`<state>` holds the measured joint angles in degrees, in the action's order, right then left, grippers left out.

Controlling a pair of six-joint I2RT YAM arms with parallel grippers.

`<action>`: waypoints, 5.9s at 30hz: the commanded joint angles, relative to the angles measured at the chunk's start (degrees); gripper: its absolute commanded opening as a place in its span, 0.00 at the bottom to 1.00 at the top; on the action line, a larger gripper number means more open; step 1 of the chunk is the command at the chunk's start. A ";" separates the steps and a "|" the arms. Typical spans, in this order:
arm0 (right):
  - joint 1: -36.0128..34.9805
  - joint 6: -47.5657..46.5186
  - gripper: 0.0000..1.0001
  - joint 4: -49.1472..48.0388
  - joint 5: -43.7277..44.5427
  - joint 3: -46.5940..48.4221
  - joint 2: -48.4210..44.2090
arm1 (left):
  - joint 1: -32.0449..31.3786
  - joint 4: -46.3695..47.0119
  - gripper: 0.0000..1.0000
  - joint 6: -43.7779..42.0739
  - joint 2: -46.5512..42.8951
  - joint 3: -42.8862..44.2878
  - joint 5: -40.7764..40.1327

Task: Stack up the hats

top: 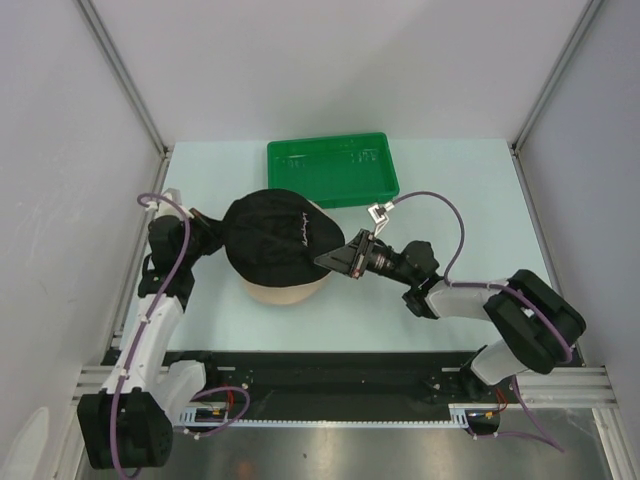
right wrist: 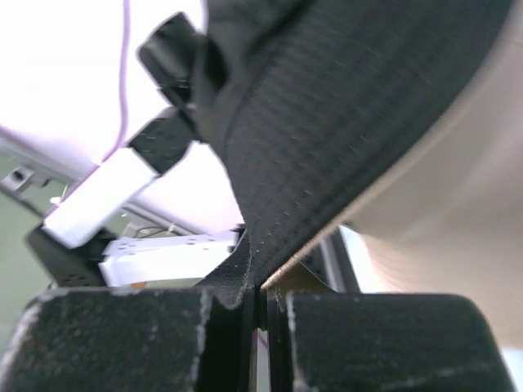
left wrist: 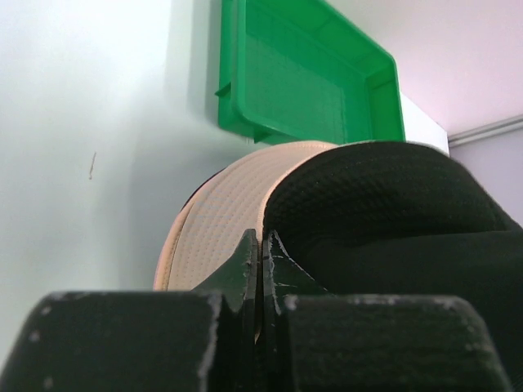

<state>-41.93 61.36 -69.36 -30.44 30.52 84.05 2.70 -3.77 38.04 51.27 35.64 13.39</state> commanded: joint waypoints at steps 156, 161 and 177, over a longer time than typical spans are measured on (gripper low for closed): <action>9.85 -24.53 0.00 38.95 -0.33 32.14 10.78 | 0.29 -11.88 0.00 15.04 -23.94 -9.18 -2.99; 10.38 -25.24 0.00 41.94 1.87 31.27 11.48 | 0.29 -5.75 0.00 17.24 -19.81 -12.60 -6.53; 13.28 -23.04 0.00 41.41 5.56 20.63 15.09 | -1.38 10.62 0.00 14.71 -1.36 -16.49 -8.90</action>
<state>-31.46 39.57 -34.35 -30.20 55.35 96.57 2.11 9.74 58.33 43.86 18.15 10.81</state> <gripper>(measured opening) 0.033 0.054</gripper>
